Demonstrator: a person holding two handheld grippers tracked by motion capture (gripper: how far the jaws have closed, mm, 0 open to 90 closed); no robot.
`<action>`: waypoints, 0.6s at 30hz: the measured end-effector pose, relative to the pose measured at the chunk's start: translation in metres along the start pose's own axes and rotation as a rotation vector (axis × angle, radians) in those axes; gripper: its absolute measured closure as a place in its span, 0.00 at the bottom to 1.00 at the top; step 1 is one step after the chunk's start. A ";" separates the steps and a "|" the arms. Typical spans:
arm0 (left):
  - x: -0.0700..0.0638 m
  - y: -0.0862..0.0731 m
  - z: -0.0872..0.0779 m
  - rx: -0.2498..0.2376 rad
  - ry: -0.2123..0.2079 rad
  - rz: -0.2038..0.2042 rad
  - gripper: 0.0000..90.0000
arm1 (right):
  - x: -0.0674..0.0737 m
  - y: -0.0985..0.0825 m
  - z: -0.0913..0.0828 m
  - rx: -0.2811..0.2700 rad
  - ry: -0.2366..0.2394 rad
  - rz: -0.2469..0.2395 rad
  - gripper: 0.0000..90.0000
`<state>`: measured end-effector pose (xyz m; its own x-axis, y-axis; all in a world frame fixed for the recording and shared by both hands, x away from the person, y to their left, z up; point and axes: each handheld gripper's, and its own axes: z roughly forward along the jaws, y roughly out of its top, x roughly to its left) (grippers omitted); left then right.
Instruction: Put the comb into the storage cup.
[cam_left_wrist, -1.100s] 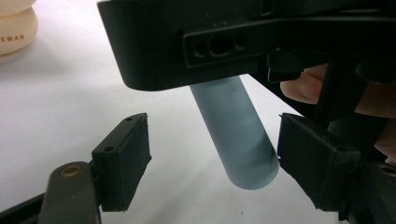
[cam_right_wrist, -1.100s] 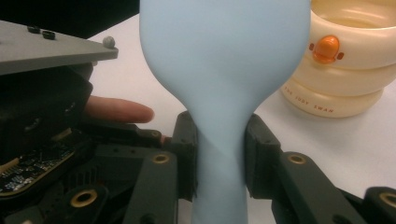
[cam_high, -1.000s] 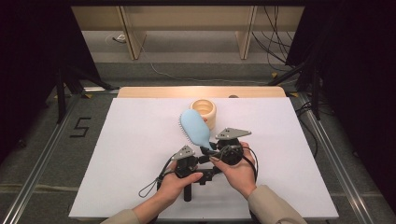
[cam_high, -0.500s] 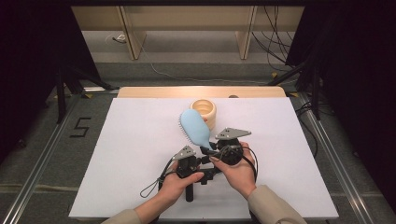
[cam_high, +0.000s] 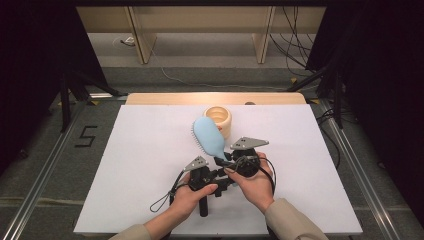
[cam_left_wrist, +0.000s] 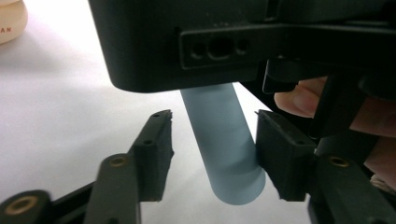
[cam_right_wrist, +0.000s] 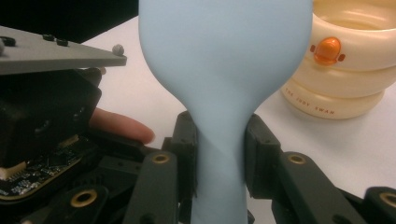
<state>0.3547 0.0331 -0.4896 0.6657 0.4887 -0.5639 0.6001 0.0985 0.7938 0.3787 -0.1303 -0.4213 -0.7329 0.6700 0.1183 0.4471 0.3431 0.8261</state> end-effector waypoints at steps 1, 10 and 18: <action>0.000 0.000 0.000 -0.001 -0.003 -0.003 0.55 | 0.000 0.000 0.000 0.000 -0.001 -0.001 0.78; 0.003 0.000 -0.001 -0.012 -0.036 -0.030 0.67 | 0.000 0.000 0.000 -0.004 -0.003 -0.001 0.78; 0.006 0.000 -0.003 -0.016 -0.037 -0.059 0.71 | 0.000 0.001 -0.001 -0.008 0.001 0.000 0.78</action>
<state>0.3576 0.0388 -0.4923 0.6455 0.4493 -0.6176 0.6318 0.1402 0.7624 0.3784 -0.1307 -0.4203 -0.7333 0.6695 0.1189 0.4432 0.3380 0.8303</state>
